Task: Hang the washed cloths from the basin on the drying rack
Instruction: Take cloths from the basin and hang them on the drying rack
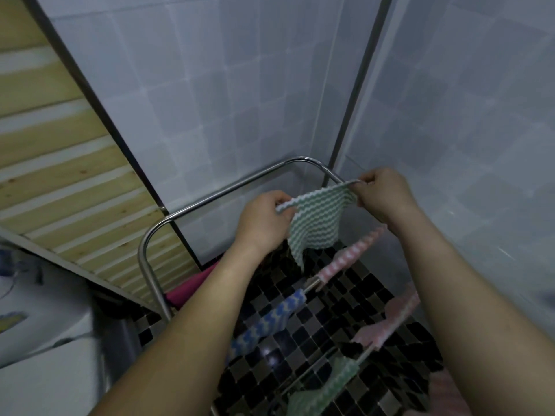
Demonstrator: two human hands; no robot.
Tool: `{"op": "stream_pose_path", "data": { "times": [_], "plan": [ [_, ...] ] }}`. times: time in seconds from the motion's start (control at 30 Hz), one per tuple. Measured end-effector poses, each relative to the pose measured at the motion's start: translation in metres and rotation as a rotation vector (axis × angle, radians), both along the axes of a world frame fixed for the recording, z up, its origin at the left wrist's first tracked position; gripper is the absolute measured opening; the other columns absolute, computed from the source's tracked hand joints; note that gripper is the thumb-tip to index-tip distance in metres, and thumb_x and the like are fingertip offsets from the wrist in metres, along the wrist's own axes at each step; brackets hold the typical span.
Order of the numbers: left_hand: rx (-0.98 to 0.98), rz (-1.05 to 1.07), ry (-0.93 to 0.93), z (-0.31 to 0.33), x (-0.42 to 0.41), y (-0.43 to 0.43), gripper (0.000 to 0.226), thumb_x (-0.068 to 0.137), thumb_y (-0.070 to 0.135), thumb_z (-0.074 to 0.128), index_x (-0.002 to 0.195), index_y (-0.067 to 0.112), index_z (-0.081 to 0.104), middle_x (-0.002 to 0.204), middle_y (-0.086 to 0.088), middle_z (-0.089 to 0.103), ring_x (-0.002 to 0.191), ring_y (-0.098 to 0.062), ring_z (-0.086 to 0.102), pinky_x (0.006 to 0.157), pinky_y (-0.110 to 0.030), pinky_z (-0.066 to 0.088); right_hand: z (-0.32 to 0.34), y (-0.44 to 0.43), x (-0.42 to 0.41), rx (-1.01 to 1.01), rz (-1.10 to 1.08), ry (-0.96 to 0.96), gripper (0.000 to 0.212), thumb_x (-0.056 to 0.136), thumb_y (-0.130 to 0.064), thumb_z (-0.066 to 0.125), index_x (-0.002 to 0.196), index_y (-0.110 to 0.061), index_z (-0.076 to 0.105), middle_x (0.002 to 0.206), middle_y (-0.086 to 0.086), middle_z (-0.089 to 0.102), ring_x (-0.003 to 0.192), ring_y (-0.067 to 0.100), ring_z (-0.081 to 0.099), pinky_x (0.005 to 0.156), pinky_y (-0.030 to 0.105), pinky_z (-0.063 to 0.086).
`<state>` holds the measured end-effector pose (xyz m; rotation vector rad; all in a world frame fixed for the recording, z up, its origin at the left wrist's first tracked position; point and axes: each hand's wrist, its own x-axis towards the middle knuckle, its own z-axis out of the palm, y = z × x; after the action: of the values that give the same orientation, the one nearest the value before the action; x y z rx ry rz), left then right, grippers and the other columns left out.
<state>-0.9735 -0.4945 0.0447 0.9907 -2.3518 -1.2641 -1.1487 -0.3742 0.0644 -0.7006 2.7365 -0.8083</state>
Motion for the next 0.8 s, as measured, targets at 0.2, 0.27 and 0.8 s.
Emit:
{"op": "stream_pose_path", "data": {
  "times": [0.2,0.27,0.8],
  "plan": [
    [0.067,0.186,0.092,-0.006,-0.012,-0.023,0.010,0.090,0.016,0.060,0.097,0.022,0.062,0.088,-0.005,0.070,0.066,-0.018,0.069,0.063,-0.026,0.057,-0.017,-0.045,-0.002,-0.421,-0.116,-0.277,0.022,0.077,-0.012,0.059,0.092,-0.025,0.068,0.076,0.000,0.063,0.078,0.029,0.067,0.080,0.051,0.058],
    [-0.022,0.198,-0.002,-0.012,-0.012,-0.028,0.028,0.088,0.017,0.061,0.115,0.020,0.060,0.110,-0.008,0.067,0.093,-0.028,0.066,0.083,-0.037,0.054,-0.025,-0.048,0.000,-0.343,-0.113,-0.211,0.040,0.079,-0.016,0.063,0.118,-0.021,0.062,0.085,0.002,0.064,0.091,0.029,0.066,0.087,0.046,0.054],
    [-0.343,-0.001,-0.214,-0.045,0.003,-0.009,0.019,0.095,0.023,0.056,0.105,0.017,0.071,0.103,-0.007,0.070,0.094,-0.023,0.063,0.071,-0.026,0.039,-0.075,-0.043,0.006,-0.351,-0.378,-0.434,0.020,0.073,-0.007,0.073,0.056,-0.010,0.064,0.060,0.013,0.065,0.046,0.018,0.054,0.042,0.021,0.039]
  ]
}}
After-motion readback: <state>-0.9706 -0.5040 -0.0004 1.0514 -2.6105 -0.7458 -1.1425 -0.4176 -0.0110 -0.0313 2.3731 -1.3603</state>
